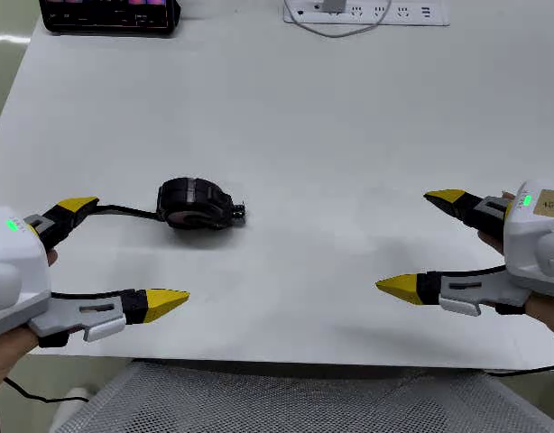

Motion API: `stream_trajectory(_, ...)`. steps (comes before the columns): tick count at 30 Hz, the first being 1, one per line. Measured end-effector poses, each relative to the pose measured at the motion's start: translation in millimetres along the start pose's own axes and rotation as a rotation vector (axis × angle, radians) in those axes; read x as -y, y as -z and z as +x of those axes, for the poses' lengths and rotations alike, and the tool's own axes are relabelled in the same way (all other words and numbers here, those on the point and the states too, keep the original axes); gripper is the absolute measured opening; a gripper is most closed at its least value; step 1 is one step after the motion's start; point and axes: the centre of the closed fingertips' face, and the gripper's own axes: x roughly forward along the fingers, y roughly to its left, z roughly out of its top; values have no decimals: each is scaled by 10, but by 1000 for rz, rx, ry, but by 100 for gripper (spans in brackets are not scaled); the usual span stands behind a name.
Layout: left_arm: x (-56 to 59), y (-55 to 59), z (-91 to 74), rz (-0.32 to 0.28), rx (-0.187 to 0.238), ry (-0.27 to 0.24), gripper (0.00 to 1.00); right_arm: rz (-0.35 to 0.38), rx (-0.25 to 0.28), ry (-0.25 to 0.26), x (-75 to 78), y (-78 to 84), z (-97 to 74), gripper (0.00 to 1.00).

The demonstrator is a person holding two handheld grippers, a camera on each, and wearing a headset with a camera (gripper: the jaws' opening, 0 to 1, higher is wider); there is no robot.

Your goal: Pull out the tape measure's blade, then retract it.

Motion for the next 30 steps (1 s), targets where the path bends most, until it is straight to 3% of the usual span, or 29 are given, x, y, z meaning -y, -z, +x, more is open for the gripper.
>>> stream_trajectory(30, 35, 22, -18, 12, -4, 31, 99, 27, 17, 22, -18, 104, -57, 80)
